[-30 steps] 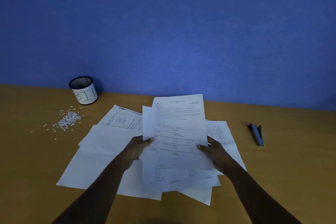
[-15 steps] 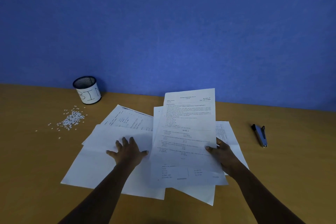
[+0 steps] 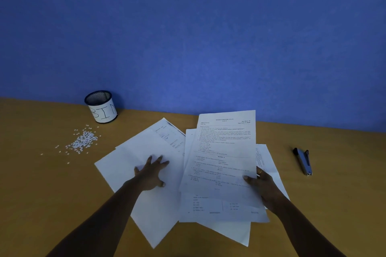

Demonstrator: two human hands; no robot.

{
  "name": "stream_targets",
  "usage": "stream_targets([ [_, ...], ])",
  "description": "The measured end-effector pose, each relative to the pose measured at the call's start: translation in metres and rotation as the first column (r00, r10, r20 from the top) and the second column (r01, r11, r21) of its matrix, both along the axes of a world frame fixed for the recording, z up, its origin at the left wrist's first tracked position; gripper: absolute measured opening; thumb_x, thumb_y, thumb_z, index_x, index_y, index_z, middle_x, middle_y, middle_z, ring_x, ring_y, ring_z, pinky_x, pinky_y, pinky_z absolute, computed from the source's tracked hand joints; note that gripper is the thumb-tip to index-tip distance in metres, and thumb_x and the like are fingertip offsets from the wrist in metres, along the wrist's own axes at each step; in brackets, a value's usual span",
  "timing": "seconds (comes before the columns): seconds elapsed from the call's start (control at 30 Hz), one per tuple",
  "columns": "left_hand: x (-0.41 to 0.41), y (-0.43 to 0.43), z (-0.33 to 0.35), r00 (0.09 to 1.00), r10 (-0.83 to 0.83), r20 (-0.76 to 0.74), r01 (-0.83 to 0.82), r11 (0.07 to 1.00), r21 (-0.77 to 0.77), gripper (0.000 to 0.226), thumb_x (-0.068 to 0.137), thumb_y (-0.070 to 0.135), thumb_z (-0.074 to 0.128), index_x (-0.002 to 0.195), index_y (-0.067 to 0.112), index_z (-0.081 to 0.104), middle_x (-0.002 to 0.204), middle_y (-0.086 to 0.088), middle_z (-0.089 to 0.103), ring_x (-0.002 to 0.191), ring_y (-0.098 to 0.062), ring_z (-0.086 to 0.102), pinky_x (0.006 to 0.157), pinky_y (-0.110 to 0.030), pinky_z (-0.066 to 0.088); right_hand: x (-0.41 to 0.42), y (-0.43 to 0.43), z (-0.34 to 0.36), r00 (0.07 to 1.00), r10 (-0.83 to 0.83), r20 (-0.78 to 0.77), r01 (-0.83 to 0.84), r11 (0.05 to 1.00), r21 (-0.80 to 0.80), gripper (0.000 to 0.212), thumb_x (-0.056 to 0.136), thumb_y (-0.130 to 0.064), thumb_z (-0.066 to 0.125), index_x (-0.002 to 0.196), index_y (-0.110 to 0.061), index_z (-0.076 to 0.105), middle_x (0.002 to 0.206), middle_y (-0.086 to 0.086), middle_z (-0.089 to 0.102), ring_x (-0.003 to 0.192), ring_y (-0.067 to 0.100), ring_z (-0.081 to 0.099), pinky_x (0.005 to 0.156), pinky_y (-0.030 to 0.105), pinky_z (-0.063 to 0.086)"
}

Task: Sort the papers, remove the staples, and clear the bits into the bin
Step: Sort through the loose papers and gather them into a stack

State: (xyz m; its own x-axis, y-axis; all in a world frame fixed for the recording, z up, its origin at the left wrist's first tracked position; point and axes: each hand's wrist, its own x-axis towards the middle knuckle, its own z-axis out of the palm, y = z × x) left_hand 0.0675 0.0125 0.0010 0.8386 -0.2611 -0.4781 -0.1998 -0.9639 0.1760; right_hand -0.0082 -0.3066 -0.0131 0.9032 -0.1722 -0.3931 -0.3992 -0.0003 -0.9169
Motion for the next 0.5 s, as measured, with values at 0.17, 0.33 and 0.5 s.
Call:
stream_targets([
  [0.17,0.012,0.015,-0.008,0.999,0.034,0.03,-0.028,0.981,-0.192,0.061,0.089,0.008,0.056,0.142,0.027,0.031,0.157,0.001,0.007,0.145,-0.023,0.0,0.115,-0.053,0.01,0.003,-0.001,-0.003,1.0,-0.018,0.011,0.018,1.0,0.014,0.017,0.088,-0.007,0.057,0.1,-0.018,0.062,0.106,0.013,0.066,0.098,0.038,0.062,0.088,0.058,0.05],
  [0.33,0.007,0.025,-0.011,0.757,0.61,0.233,-0.58,0.792,-0.191,0.091,0.077,0.039,0.07,0.147,0.018,0.015,0.157,-0.013,0.0,0.144,-0.031,-0.002,0.112,-0.056,0.007,0.005,-0.001,-0.006,1.0,-0.019,0.01,0.019,1.0,0.022,0.017,0.087,-0.007,0.058,0.1,-0.016,0.063,0.106,0.014,0.066,0.098,0.039,0.062,0.088,0.059,0.049],
  [0.5,0.002,0.03,-0.015,0.416,0.907,0.063,-0.877,0.419,-0.237,0.126,0.06,0.055,0.077,0.145,0.003,0.0,0.153,-0.025,-0.001,0.142,-0.039,-0.003,0.112,-0.055,0.001,0.006,0.001,-0.006,1.0,0.0,0.031,-0.003,0.995,0.096,0.032,0.069,-0.019,0.067,0.101,-0.014,0.062,0.107,0.017,0.066,0.095,0.04,0.063,0.077,0.051,0.055],
])
